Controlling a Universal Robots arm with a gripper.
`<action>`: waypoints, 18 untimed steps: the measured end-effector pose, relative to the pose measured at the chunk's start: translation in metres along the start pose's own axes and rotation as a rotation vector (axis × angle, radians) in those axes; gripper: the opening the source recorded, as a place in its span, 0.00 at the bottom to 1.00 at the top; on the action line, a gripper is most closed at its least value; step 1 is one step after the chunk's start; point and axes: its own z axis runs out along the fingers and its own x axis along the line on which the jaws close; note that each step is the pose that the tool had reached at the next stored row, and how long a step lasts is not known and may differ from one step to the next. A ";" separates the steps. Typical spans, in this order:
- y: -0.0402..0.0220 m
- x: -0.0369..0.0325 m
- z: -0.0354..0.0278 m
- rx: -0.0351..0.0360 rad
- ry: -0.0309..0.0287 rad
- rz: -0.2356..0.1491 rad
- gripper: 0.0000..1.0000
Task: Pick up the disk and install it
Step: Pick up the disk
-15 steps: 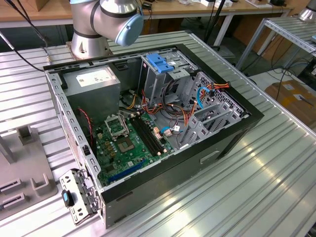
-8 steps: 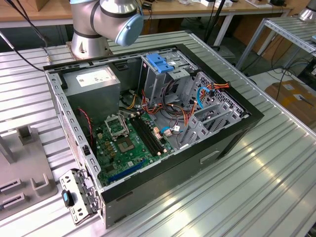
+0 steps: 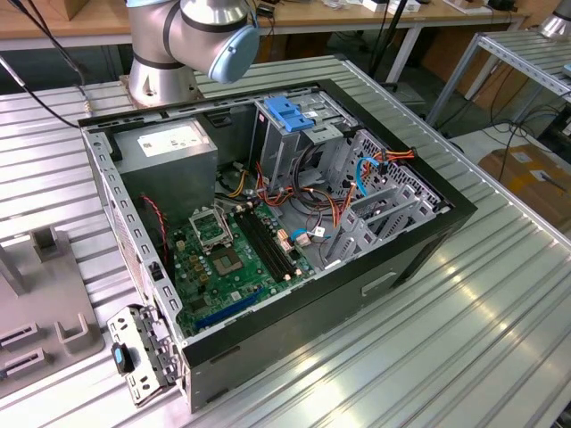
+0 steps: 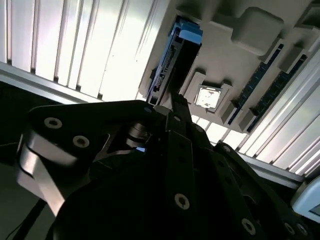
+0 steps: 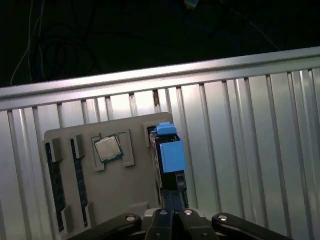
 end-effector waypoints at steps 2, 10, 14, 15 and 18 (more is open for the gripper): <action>0.0000 0.0000 0.0015 -0.0018 -0.0001 -0.047 0.11; 0.0008 -0.0018 0.0065 -0.0032 -0.0003 -0.167 0.11; 0.0012 -0.0024 0.0086 -0.0031 -0.0005 -0.167 0.11; 0.0012 -0.0024 0.0088 -0.0032 -0.0003 -0.167 0.11; 0.0012 -0.0024 0.0090 -0.0031 -0.0004 -0.167 0.11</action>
